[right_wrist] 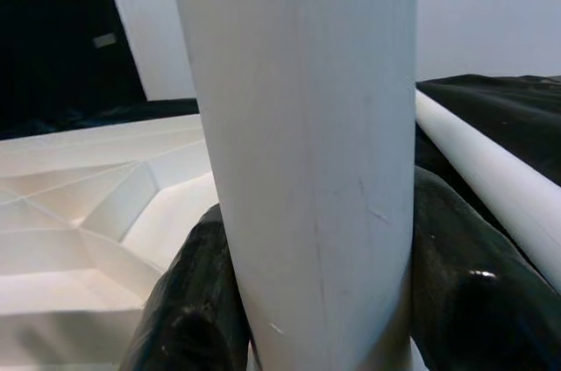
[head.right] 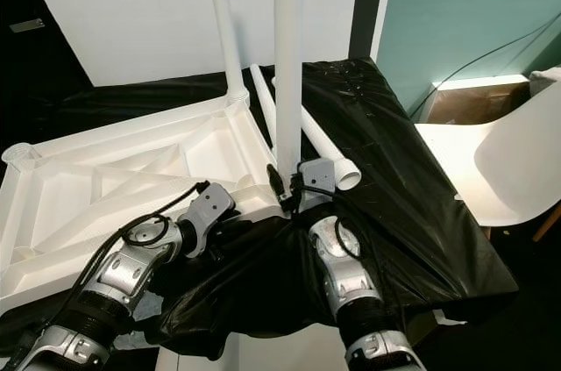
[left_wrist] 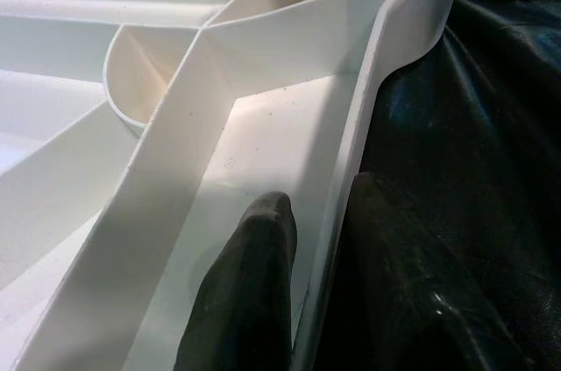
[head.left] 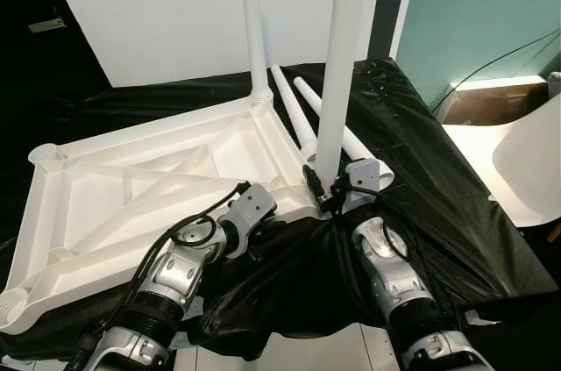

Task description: Building children table

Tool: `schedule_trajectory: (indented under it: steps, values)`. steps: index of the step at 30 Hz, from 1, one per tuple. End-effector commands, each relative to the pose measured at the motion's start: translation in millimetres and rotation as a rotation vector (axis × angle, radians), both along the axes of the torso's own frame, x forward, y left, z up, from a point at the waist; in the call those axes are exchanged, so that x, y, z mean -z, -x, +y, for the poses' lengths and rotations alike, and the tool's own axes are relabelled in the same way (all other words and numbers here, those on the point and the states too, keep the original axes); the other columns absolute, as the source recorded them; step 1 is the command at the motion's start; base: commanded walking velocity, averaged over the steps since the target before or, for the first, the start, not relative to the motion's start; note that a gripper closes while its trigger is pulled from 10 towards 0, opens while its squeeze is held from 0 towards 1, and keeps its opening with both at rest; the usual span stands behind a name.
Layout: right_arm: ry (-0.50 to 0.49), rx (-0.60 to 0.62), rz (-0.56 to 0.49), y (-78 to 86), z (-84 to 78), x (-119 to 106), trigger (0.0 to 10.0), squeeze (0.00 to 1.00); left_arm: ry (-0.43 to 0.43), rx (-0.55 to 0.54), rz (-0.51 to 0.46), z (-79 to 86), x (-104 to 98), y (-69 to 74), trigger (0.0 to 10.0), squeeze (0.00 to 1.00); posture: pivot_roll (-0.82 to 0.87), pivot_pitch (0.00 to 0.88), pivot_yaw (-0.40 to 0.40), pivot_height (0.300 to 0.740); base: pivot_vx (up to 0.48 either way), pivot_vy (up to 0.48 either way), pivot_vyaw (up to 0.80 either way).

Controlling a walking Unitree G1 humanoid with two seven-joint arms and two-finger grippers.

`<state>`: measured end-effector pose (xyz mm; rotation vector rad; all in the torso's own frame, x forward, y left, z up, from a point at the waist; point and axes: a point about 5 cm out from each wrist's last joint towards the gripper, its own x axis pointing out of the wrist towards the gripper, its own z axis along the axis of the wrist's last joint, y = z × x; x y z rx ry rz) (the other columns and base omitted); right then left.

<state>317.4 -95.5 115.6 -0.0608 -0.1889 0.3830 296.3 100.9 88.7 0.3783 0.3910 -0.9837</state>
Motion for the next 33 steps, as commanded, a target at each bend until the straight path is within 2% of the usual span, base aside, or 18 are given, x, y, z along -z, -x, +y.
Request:
schedule_trajectory:
  steps: [1,2,3,5,8,9,10,13,17,18,19,23,27,28,29,30,31,33]
  values:
    - [0.014,0.038,0.052,-6.5,-19.0,5,10.0,0.00,-0.060,0.039,0.155,1.3,34,18.5,10.0,0.00,-0.05,0.000,0.042,0.740,0.000,0.000,0.00]
    - [0.027,0.005,0.053,-11.0,-25.7,1,10.0,0.44,-0.062,0.037,0.153,2.8,33,18.0,10.0,0.00,-0.04,0.000,0.043,0.740,0.000,0.000,0.00]
    - [0.032,-0.026,0.052,-14.1,-31.0,-3,10.0,1.00,-0.063,0.035,0.152,4.0,32,17.6,10.0,0.00,-0.04,0.000,0.041,0.740,0.000,0.000,0.00]
    - [0.054,-0.109,0.068,-18.4,-37.8,-8,10.0,1.00,-0.064,0.032,0.151,6.1,32,17.5,10.0,0.00,-0.04,0.000,0.041,0.740,0.000,0.000,0.00]
    - [0.095,-0.149,0.060,-19.1,-40.3,-11,10.0,1.00,-0.065,0.029,0.151,6.6,32,17.7,10.0,0.00,-0.04,0.000,0.039,0.740,0.000,0.000,0.00]
    - [0.181,-0.275,0.055,-17.5,-42.4,-15,10.0,0.00,-0.065,0.028,0.153,7.4,33,18.7,10.0,0.00,-0.04,0.000,0.043,0.740,0.000,0.000,0.00]
    - [0.181,-0.275,0.055,-17.5,-42.4,-15,10.0,0.00,-0.065,0.028,0.153,7.4,33,18.7,10.0,0.00,-0.04,0.000,0.043,0.740,0.000,0.000,0.00]
    - [0.298,-0.409,0.037,-16.1,-45.8,-21,10.0,0.00,-0.068,0.029,0.155,8.7,33,18.9,10.0,0.00,-0.04,0.000,0.048,0.740,0.000,0.000,0.00]
    - [0.355,-0.483,0.060,-16.6,-49.4,-22,10.0,0.00,-0.070,0.030,0.154,8.7,32,18.3,10.0,0.00,-0.04,0.000,0.048,0.740,0.000,0.000,0.00]
    - [0.377,-0.511,0.078,-17.2,-51.6,-22,0.3,0.00,-0.070,0.031,0.153,8.3,32,17.5,10.0,0.00,-0.04,0.000,0.049,0.740,0.000,0.000,0.00]
    - [0.399,-0.538,0.093,-17.0,-53.6,-21,0.0,0.00,-0.070,0.032,0.150,7.6,31,16.7,10.0,0.00,-0.04,0.000,0.046,0.740,0.000,0.000,0.00]
    - [0.404,-0.570,0.125,-16.1,-55.4,-18,0.0,0.00,-0.068,0.032,0.147,7.1,30,16.1,10.0,0.00,-0.03,0.000,0.045,0.740,0.000,0.000,0.00]
    - [0.322,-0.576,0.180,-7.1,-45.6,-3,0.0,0.00,-0.068,0.029,0.147,8.2,31,17.8,10.0,0.00,-0.03,0.000,0.046,0.740,0.000,0.000,0.00]
    - [0.261,-0.538,0.182,-2.0,-37.7,4,0.0,0.00,-0.068,0.029,0.149,8.3,31,18.5,10.0,0.00,-0.03,0.000,0.044,0.740,0.000,0.000,0.00]
    - [0.261,-0.538,0.182,-2.0,-37.7,4,0.0,0.00,-0.068,0.029,0.149,8.3,31,18.5,10.0,0.00,-0.03,0.000,0.044,0.740,0.000,0.000,0.00]
    - [0.197,-0.466,0.178,3.0,-29.4,11,0.0,0.00,-0.069,0.030,0.151,8.5,31,19.0,10.0,0.00,-0.03,0.000,0.044,0.740,0.000,0.000,0.00]
    - [0.197,-0.466,0.178,3.0,-29.4,11,0.0,0.00,-0.069,0.030,0.151,8.5,31,19.0,10.0,0.00,-0.03,0.000,0.044,0.740,0.000,0.000,0.00]
    - [0.109,-0.322,0.166,9.9,-20.7,20,0.0,0.00,-0.069,0.032,0.153,8.4,31,19.3,10.0,0.00,-0.03,0.000,0.044,0.740,0.000,0.000,0.00]
